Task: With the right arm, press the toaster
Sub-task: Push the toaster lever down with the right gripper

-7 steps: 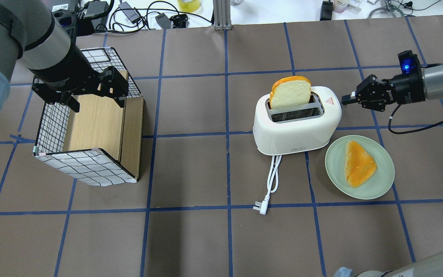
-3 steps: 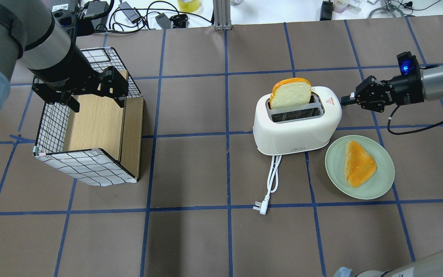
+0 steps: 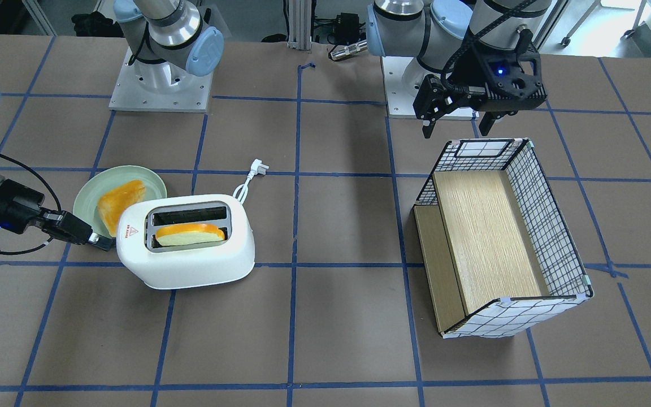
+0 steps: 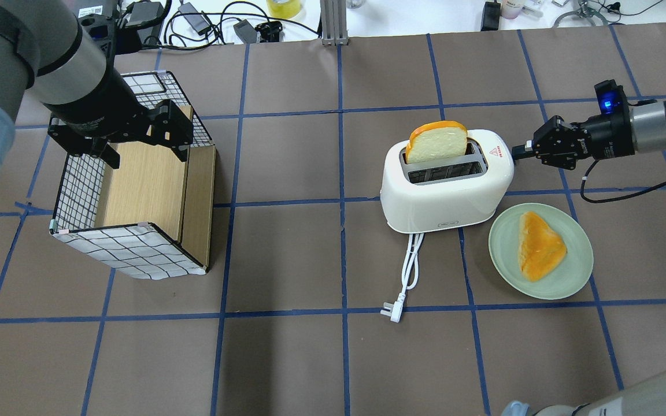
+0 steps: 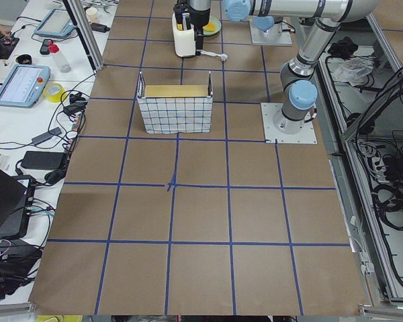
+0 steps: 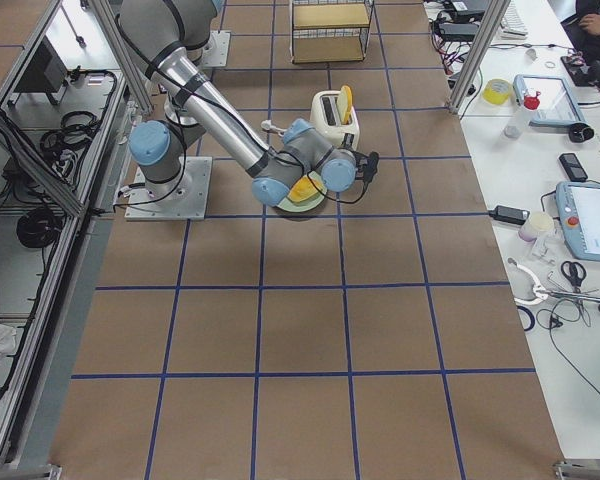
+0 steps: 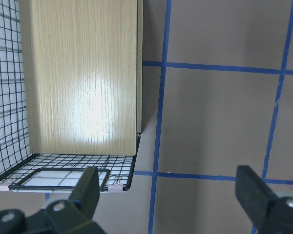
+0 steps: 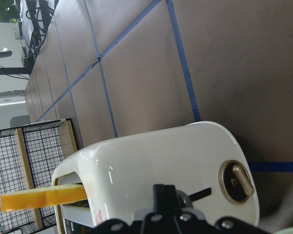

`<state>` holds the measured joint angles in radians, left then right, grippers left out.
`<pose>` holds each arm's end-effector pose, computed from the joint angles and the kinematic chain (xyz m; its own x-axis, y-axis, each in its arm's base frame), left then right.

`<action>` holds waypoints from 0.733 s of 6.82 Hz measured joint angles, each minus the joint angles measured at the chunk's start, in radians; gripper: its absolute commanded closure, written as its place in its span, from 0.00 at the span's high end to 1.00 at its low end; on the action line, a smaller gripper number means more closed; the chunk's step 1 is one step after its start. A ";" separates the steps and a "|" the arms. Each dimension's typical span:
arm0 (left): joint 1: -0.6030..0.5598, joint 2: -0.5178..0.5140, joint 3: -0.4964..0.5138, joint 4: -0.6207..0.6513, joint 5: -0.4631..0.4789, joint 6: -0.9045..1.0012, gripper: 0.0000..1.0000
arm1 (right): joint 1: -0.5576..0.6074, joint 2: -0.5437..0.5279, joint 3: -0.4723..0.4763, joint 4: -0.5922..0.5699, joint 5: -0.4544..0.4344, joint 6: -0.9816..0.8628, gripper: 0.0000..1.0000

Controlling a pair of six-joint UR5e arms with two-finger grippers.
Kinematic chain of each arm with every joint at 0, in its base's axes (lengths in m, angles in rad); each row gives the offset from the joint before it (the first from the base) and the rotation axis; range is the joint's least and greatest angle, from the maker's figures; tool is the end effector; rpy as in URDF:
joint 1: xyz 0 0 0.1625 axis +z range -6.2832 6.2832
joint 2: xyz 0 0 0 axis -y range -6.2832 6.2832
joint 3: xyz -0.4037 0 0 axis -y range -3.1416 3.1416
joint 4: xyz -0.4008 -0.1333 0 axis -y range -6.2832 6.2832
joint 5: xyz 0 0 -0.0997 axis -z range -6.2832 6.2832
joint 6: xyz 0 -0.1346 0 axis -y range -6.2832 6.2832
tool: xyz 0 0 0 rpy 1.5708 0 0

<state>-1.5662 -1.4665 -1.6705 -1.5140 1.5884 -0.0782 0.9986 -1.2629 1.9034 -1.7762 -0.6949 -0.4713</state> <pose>-0.1288 -0.4671 0.4376 -0.9964 -0.0836 -0.0127 -0.0827 0.9946 -0.0625 -0.0706 -0.5467 0.1875 -0.5464 0.2053 -0.8120 0.2727 0.9603 0.0593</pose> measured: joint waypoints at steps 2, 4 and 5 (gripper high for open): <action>0.000 0.000 0.000 0.000 0.000 0.000 1.00 | 0.000 0.002 0.032 -0.040 0.000 0.000 0.00; 0.000 0.000 0.000 0.000 0.000 0.000 1.00 | 0.000 0.002 0.047 -0.064 0.000 0.000 0.00; 0.000 0.000 0.000 0.000 0.000 0.000 1.00 | 0.000 0.003 0.049 -0.066 0.000 0.000 0.00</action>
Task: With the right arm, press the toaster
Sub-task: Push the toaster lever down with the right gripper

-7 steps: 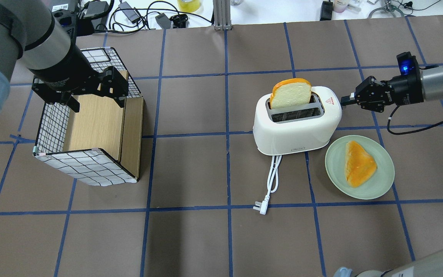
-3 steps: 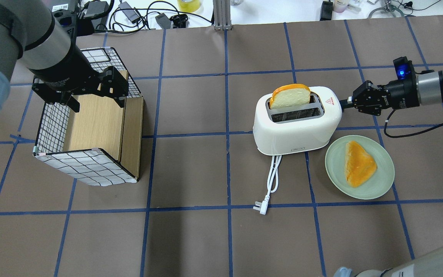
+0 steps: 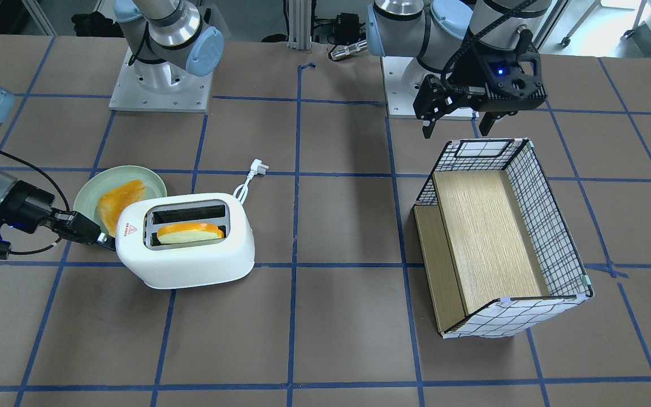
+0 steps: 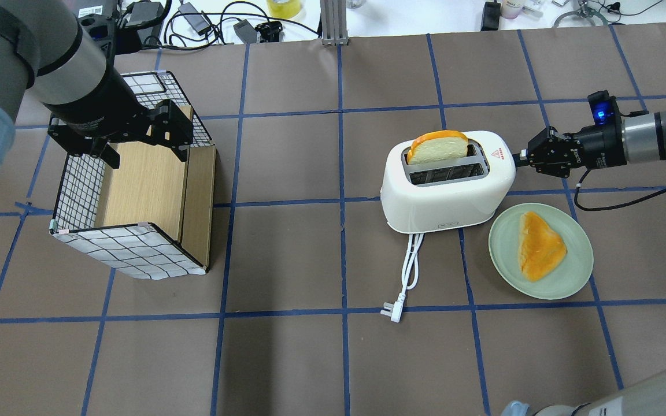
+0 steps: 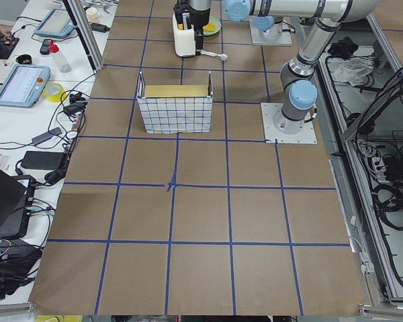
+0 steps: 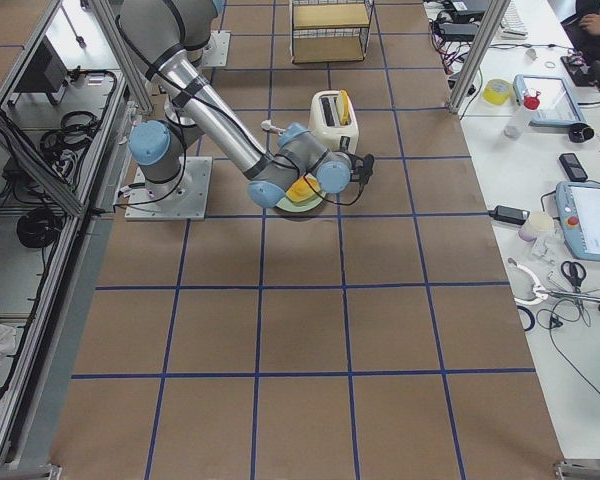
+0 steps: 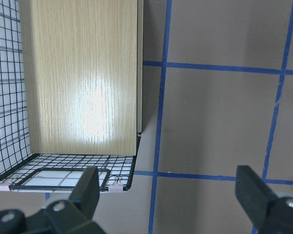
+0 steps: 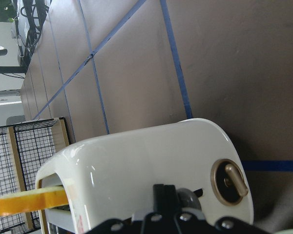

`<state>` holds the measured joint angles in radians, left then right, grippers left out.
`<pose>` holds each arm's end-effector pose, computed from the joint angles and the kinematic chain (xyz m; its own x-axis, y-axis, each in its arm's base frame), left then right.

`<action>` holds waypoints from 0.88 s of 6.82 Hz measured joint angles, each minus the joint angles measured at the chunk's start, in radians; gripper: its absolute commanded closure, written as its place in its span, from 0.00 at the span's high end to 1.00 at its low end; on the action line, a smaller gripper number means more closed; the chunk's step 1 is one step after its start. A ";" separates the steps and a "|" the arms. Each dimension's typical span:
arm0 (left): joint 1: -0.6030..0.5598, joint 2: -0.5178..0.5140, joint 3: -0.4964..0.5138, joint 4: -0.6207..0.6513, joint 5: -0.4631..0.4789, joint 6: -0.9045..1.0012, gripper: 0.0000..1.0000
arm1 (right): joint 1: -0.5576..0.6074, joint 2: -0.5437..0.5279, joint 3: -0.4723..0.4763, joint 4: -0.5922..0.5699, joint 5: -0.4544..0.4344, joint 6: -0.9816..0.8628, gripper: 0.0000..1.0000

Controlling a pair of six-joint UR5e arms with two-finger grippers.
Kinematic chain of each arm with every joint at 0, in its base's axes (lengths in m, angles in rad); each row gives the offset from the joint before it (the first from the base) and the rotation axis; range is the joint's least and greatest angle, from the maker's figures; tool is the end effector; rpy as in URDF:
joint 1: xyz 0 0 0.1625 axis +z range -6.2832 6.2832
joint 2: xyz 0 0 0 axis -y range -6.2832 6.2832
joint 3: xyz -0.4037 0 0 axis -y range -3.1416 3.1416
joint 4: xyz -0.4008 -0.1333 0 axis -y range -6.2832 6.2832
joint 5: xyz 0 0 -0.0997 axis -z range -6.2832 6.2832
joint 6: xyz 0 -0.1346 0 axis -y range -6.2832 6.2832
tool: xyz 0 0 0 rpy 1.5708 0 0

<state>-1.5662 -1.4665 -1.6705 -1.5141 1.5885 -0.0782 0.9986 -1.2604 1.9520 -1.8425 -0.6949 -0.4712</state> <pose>-0.1288 -0.4671 0.4376 -0.9964 -0.0836 -0.0128 -0.0827 0.9946 -0.0624 -0.0652 -0.5384 0.1719 -0.5530 0.1950 -0.8100 0.2732 0.9609 0.0448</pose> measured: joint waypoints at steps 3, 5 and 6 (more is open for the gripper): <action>0.000 0.000 0.000 0.000 0.000 0.000 1.00 | 0.000 0.008 0.001 -0.007 0.000 -0.001 0.00; 0.000 0.000 0.000 0.000 0.001 0.000 1.00 | 0.000 0.015 0.001 -0.012 0.000 -0.001 0.00; 0.000 0.000 0.000 0.000 0.000 0.000 1.00 | 0.000 0.016 0.001 -0.014 0.000 -0.001 0.00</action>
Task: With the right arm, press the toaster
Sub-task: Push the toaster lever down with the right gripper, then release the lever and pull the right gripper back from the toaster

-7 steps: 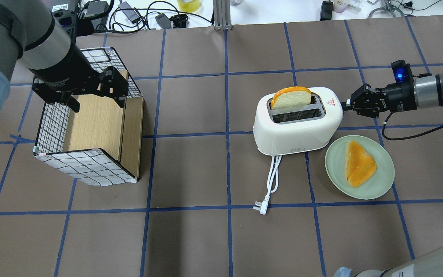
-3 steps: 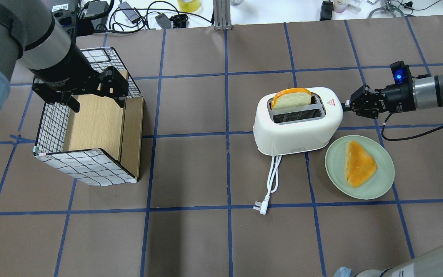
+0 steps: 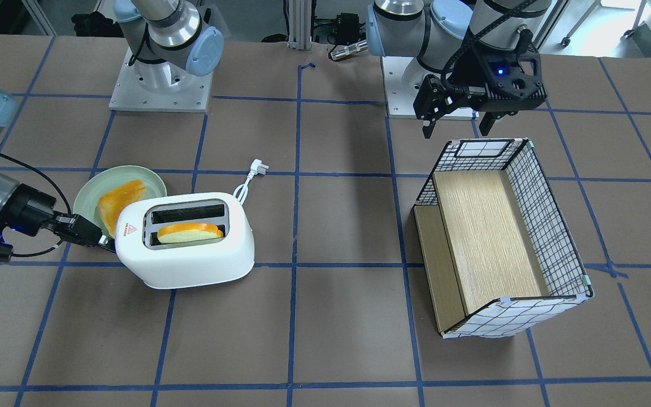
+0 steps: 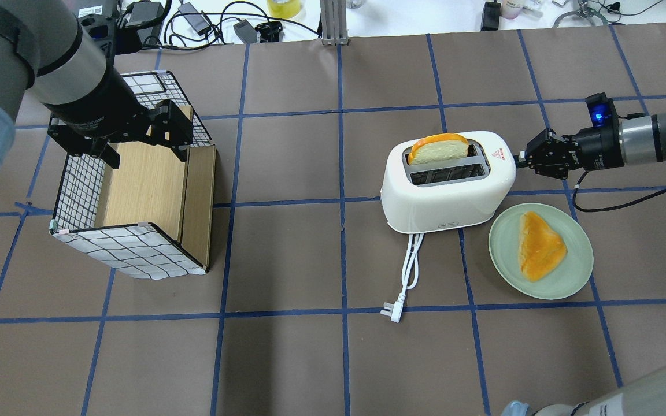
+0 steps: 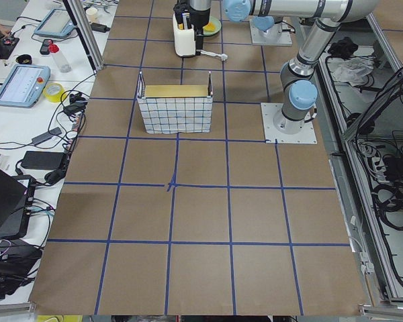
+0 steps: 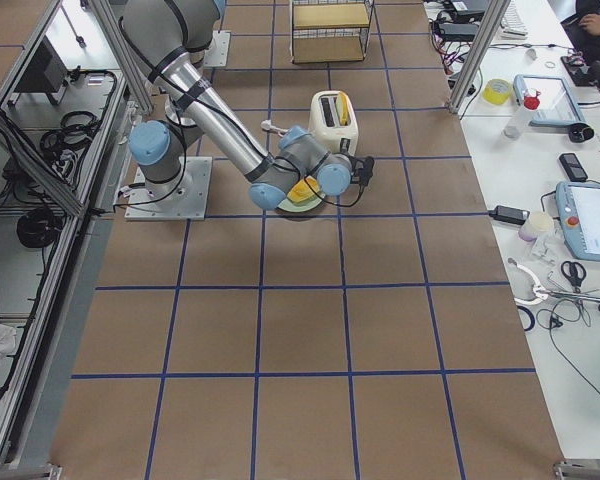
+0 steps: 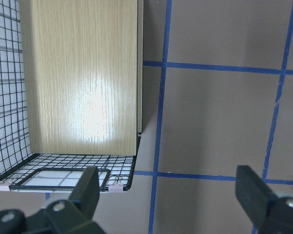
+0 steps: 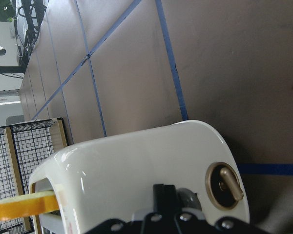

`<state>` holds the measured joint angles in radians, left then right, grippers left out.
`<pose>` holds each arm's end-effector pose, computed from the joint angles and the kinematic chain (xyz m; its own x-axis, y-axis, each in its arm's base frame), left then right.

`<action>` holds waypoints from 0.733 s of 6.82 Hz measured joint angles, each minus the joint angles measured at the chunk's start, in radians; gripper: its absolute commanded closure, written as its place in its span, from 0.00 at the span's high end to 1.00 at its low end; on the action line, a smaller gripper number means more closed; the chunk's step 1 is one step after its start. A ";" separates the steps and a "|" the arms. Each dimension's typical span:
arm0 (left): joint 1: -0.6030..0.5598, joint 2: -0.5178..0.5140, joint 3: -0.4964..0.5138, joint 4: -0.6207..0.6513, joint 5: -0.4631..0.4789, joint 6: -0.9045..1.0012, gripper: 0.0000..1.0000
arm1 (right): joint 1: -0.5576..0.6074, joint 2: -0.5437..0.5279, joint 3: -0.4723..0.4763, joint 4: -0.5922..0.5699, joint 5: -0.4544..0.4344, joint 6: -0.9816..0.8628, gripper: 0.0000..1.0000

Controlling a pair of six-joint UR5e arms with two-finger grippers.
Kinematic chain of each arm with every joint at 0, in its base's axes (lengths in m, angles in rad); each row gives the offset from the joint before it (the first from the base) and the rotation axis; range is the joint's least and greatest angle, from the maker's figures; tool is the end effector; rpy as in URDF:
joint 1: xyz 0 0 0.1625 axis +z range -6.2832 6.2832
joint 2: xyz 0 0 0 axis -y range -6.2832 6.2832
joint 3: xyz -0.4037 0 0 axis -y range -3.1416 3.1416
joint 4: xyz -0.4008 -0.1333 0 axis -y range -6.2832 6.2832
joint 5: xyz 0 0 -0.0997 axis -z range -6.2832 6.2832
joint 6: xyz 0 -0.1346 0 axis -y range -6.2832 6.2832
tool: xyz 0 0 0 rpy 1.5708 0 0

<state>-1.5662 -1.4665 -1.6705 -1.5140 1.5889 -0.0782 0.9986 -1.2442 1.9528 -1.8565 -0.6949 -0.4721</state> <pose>-0.1287 -0.4671 0.4376 -0.9964 -0.0837 -0.0132 -0.0827 0.9946 -0.0626 -0.0660 -0.5396 0.1645 -0.5520 0.1962 -0.8105 0.2726 0.9610 0.0470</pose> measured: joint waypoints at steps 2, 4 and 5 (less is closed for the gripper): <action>0.000 0.000 0.000 0.000 0.000 0.000 1.00 | 0.000 -0.007 0.000 -0.001 -0.004 0.004 0.00; 0.000 0.000 0.000 0.000 0.000 0.000 1.00 | 0.000 -0.023 -0.007 0.001 -0.015 0.014 0.00; 0.000 0.000 0.000 0.000 0.000 0.000 1.00 | 0.001 -0.036 -0.012 0.002 -0.019 0.021 0.00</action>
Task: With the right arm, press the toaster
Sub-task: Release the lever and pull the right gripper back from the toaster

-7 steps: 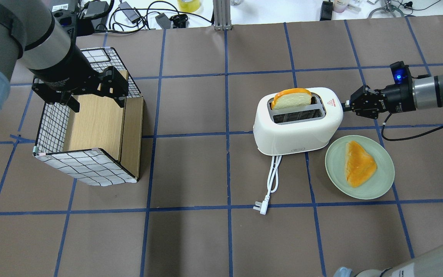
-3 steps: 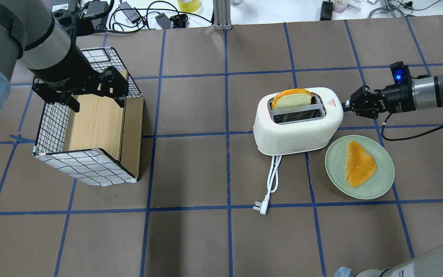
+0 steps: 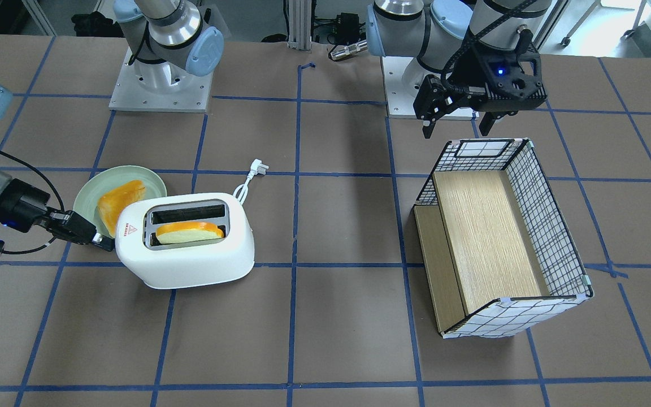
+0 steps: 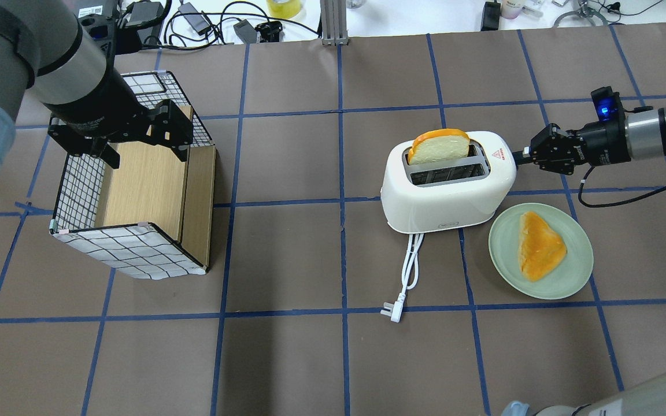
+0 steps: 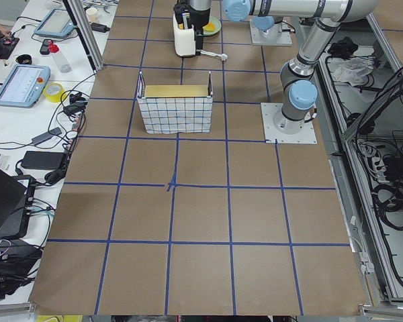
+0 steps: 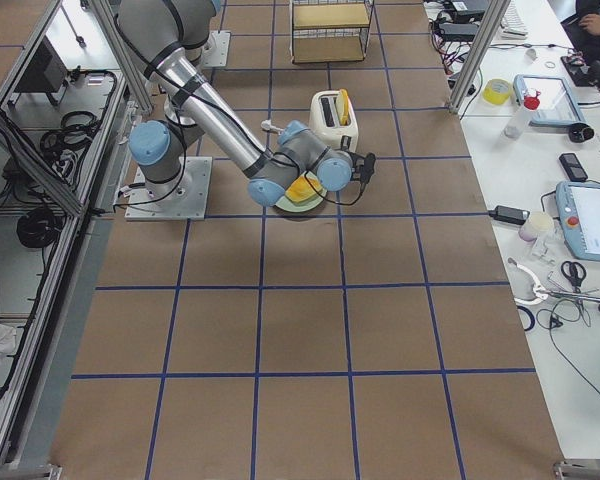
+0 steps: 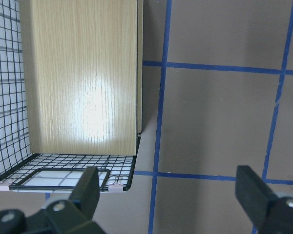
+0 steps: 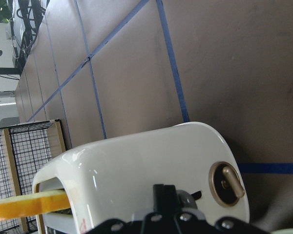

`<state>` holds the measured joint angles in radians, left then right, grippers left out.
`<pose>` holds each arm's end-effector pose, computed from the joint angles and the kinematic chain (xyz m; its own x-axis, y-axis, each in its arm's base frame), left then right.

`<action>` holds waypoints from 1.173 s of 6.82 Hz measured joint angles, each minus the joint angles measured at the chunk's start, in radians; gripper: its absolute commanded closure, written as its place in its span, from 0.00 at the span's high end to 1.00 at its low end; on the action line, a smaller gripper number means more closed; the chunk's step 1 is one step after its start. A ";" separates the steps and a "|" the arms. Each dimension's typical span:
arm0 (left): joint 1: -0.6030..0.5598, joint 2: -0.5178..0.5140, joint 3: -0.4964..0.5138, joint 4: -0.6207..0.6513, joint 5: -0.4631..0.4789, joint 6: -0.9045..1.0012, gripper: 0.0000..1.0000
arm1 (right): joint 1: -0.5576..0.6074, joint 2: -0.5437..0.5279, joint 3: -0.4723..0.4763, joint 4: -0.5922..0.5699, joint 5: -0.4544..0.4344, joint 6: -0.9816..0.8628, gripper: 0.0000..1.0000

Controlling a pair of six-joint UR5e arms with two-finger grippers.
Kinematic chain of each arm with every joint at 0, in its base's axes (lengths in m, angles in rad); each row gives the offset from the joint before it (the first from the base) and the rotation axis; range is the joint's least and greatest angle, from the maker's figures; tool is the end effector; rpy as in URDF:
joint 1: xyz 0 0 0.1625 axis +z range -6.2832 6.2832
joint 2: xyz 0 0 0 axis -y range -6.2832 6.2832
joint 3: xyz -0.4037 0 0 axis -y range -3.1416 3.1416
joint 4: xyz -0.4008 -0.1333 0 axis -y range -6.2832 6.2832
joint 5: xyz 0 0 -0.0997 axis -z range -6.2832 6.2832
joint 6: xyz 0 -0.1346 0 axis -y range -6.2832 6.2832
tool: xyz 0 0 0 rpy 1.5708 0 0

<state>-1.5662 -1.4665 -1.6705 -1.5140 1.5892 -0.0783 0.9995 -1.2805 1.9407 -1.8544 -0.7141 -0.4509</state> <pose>-0.1287 -0.4671 0.4376 -0.9964 -0.0838 -0.0135 -0.0828 0.9946 -0.0626 -0.0686 -0.5413 0.1849 -0.5797 0.1883 -0.7928 0.2780 0.9603 0.0248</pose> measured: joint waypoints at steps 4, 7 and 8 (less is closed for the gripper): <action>0.000 0.000 0.000 0.000 0.000 0.000 1.00 | 0.008 -0.063 -0.055 0.005 -0.126 0.060 0.00; 0.000 0.000 0.000 0.000 -0.001 0.000 1.00 | 0.088 -0.117 -0.190 0.018 -0.315 0.116 0.00; 0.000 0.000 0.000 0.000 -0.001 0.000 1.00 | 0.144 -0.132 -0.242 0.034 -0.394 0.155 0.00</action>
<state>-1.5662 -1.4665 -1.6705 -1.5141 1.5880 -0.0782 1.1437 -1.4123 1.6983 -1.8207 -1.1085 -0.2957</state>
